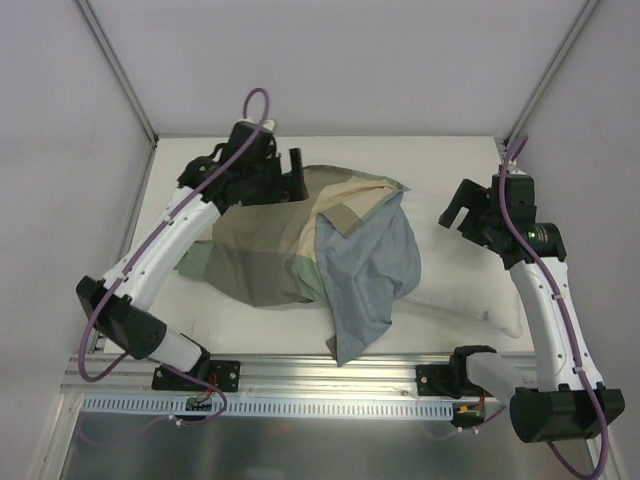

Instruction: Remove the pillowcase from the pillow

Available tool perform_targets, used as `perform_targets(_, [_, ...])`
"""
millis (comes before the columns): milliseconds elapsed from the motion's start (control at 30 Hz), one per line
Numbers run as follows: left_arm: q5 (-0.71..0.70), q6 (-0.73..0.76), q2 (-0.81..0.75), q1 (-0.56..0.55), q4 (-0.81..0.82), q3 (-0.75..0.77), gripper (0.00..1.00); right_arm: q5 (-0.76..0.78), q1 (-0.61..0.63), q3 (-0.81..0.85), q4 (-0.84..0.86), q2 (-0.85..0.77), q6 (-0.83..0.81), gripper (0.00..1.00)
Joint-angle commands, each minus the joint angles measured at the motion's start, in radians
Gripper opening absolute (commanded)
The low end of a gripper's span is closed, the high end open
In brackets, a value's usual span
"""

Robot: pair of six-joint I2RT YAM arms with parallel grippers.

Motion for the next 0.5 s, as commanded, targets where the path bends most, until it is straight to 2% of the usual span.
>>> perform_targets(0, [-0.003,0.039,0.117,-0.135,0.019,0.12,0.98,0.073,0.013,-0.05,-0.025,-0.016,0.002,1.0])
perform_targets(33, [-0.011,0.042,0.191,-0.193,0.018,0.147,0.99,0.078,0.025,-0.067,-0.027,-0.003,0.005,0.99])
perform_targets(133, [-0.023,0.044,0.335,-0.273,0.016,0.251,0.99,0.094,0.052,-0.111,-0.006,0.049,0.014,1.0])
perform_targets(267, [-0.018,0.044,0.493,-0.287,0.002,0.359,0.98,0.061,0.084,-0.163,0.04,0.131,0.033,0.99])
perform_targets(333, [-0.026,0.056,0.553,-0.285,-0.011,0.402,0.75,0.02,0.095,-0.193,0.103,0.152,0.036,1.0])
perform_targets(367, [-0.031,0.056,0.564,-0.284,-0.027,0.411,0.59,-0.005,0.093,-0.216,0.123,0.167,0.039,0.99])
perform_targets(400, [-0.038,0.055,0.569,-0.281,-0.033,0.414,0.4,-0.036,0.093,-0.22,0.148,0.175,0.039,0.88])
perform_targets(433, [-0.054,0.05,0.561,-0.264,-0.043,0.409,0.05,-0.048,0.093,-0.22,0.152,0.183,0.037,0.76])
perform_targets(467, [-0.061,0.046,0.549,-0.25,-0.057,0.402,0.0,-0.056,0.093,-0.217,0.156,0.188,0.033,0.61])
